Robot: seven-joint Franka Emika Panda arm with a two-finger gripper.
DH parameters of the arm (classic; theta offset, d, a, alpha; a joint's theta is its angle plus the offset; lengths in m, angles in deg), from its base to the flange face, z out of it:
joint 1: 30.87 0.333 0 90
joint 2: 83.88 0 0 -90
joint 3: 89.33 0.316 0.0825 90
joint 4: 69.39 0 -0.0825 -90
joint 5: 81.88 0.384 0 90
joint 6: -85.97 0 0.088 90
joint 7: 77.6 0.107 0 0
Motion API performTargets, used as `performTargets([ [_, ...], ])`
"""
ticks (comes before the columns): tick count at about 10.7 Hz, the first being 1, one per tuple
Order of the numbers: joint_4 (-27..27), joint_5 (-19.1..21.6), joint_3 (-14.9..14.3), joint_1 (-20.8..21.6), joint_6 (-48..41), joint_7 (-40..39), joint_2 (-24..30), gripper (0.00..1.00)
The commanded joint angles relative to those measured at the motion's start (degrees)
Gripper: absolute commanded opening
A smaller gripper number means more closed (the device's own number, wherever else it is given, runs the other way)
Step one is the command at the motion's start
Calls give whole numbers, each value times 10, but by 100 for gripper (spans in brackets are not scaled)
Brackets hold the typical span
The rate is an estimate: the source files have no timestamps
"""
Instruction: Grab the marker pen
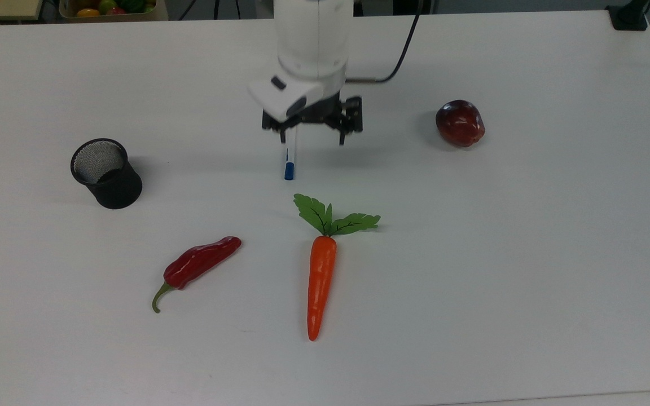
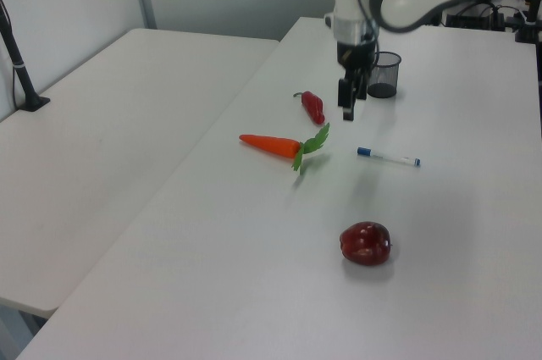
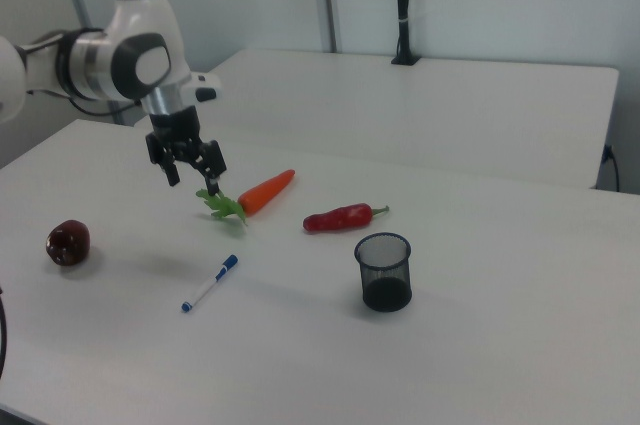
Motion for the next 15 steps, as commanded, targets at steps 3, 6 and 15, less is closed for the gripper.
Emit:
performTargets([
  [3, -21, -7, -14, -5, -117, -47, 145, 100],
  [6, -24, -7, -10, -48, -185, -80, 197, 100],
  [15, 10, -9, -8, -85, -182, -132, 177, 100],
])
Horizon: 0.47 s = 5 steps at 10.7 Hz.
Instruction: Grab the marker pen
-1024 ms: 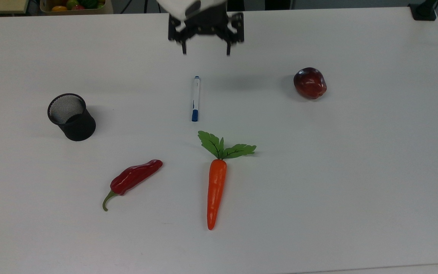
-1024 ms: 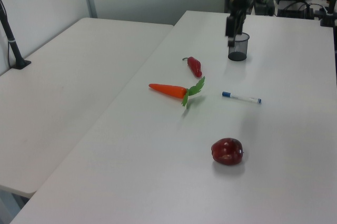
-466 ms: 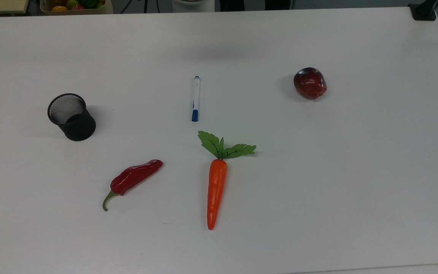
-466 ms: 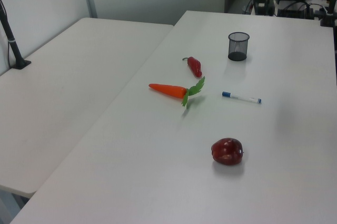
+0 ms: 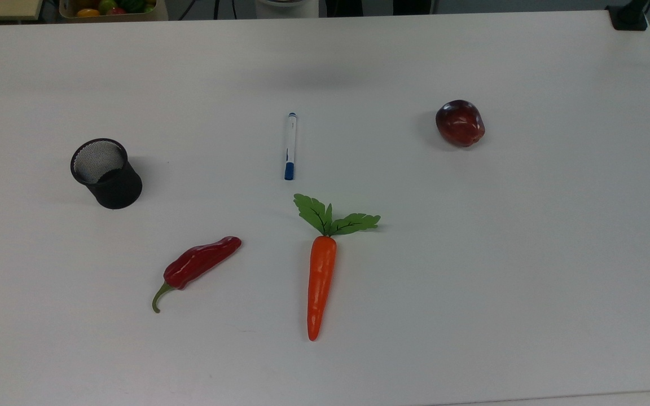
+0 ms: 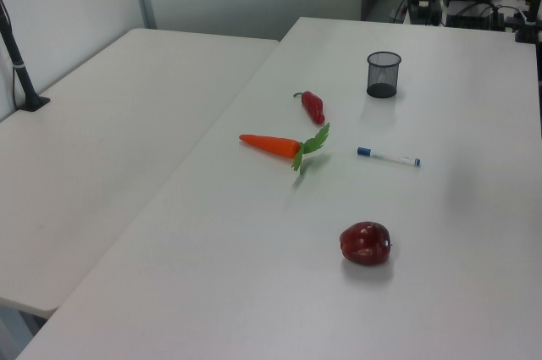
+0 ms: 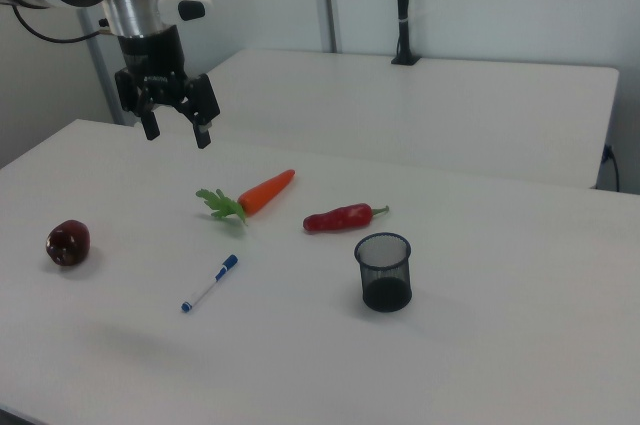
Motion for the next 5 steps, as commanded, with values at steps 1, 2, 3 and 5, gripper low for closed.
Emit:
performTargets([
  [1, 22, -6, 2, 4, 8, -2, -24, 100],
  [2, 22, -6, 2, 6, 7, -1, -24, 100],
  [3, 22, -6, 2, 7, 7, 10, -29, 100],
  [5, 22, -5, 2, 7, 7, 24, -30, 100],
])
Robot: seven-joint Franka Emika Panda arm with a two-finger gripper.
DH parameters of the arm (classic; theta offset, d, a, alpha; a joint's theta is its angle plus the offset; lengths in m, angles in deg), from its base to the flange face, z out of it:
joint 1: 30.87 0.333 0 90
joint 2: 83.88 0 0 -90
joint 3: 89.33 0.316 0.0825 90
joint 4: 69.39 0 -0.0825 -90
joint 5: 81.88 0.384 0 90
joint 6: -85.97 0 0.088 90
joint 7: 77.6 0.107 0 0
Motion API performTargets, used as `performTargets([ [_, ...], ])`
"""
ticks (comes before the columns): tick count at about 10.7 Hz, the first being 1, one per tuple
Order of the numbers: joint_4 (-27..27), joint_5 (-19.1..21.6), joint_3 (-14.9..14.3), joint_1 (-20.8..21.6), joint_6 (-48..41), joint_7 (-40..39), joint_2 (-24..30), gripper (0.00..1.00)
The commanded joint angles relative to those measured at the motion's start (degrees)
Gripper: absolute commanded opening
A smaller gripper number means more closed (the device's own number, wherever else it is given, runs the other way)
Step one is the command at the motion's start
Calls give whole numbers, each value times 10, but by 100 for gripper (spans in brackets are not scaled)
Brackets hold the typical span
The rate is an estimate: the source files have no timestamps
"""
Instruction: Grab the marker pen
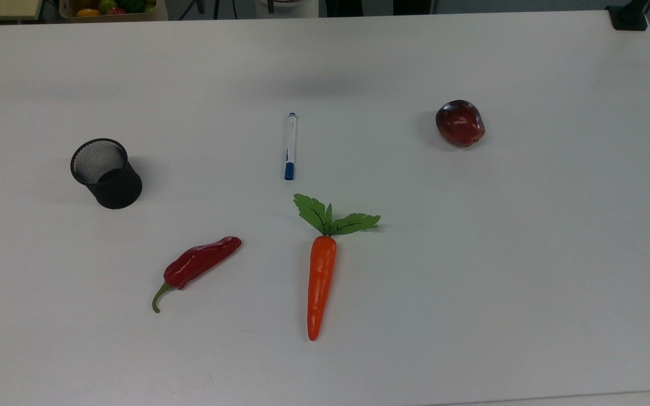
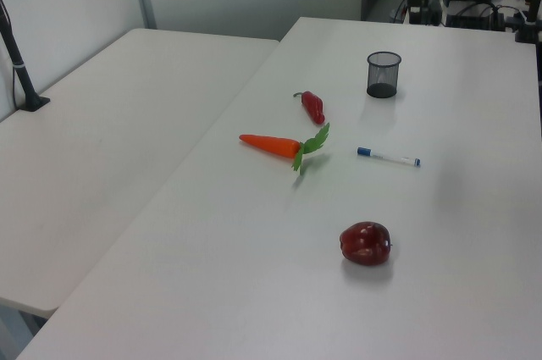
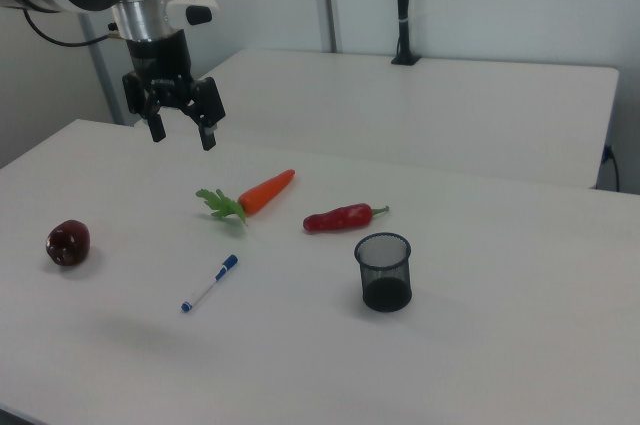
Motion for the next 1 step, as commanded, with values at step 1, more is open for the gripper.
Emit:
performTargets([
  [1, 5, -5, 0, 5, 3, 19, -3, 100],
])
